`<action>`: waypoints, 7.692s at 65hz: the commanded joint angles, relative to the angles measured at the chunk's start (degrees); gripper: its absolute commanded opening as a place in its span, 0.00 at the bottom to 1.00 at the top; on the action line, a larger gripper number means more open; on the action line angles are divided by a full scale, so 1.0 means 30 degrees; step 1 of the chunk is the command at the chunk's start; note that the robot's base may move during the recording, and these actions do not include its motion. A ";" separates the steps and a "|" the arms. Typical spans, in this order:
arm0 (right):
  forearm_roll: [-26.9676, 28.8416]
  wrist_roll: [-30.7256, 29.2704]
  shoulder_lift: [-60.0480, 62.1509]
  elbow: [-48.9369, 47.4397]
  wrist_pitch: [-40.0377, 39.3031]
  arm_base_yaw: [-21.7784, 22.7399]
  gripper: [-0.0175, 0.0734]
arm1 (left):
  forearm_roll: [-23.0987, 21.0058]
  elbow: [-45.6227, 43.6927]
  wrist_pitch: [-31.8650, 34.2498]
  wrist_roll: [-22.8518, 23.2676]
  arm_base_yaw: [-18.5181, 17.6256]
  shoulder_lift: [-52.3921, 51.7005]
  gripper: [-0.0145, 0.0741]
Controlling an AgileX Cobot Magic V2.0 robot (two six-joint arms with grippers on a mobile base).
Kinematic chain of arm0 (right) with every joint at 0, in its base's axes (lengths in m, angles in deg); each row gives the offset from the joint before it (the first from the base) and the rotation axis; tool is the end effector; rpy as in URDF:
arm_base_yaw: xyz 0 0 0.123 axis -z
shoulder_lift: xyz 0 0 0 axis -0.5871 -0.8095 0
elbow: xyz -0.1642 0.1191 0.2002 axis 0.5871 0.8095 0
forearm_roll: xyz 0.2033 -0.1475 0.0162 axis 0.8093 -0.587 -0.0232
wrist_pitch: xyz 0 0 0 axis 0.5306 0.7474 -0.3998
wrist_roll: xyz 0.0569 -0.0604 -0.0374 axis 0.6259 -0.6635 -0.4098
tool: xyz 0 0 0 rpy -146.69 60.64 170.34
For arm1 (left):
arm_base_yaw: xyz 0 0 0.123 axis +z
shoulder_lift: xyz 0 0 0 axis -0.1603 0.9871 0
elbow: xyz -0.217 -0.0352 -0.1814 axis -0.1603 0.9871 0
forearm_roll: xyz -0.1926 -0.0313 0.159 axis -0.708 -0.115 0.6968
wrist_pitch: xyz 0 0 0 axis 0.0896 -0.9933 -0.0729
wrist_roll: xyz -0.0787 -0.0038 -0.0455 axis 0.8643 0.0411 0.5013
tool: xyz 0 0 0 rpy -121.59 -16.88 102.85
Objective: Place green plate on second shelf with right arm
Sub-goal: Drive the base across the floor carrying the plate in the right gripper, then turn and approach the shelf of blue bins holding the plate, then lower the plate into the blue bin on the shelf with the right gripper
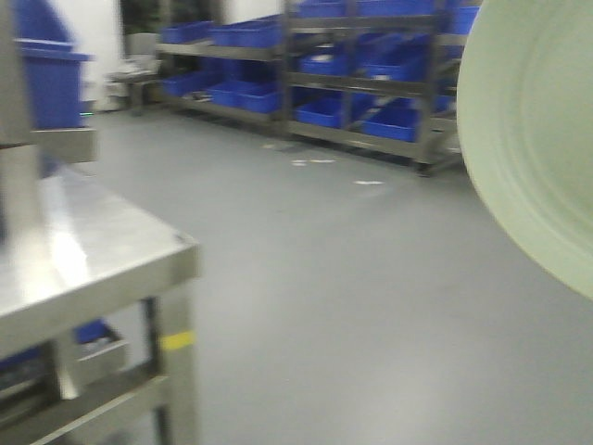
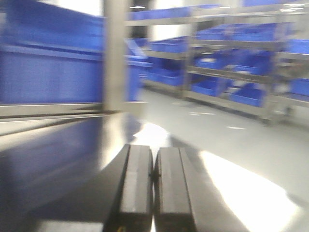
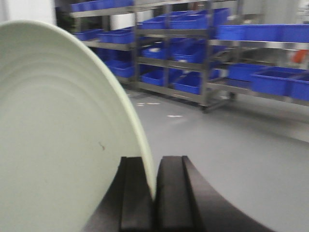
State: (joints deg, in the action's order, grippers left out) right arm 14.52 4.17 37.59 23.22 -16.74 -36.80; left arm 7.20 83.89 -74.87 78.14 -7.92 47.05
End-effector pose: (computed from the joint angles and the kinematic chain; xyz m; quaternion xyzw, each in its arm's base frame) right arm 0.0472 -0.0014 0.2434 0.0273 0.6765 0.0236 0.7356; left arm 0.0561 0.0013 0.2105 -0.0169 0.6785 -0.0015 0.7344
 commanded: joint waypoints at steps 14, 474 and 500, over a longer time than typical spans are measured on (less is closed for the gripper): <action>0.0125 0.0179 0.0297 -0.0643 -0.2087 0.0099 0.25 | -0.0137 0.0800 0.1508 0.0119 0.0007 -0.0329 0.31; 0.1855 0.1143 -0.8889 -0.6603 -0.8795 0.0099 0.25 | -0.0137 0.0800 0.1508 0.0119 0.0032 -0.0294 0.31; 0.1836 0.1181 -2.5739 -1.6973 -0.6571 -0.0578 0.26 | -0.0137 0.0800 0.1508 0.0119 0.0032 -0.0294 0.31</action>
State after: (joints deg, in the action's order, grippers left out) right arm 19.52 7.12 -33.35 -18.98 -35.36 -37.48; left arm 7.20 83.89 -74.97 78.14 -7.92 47.05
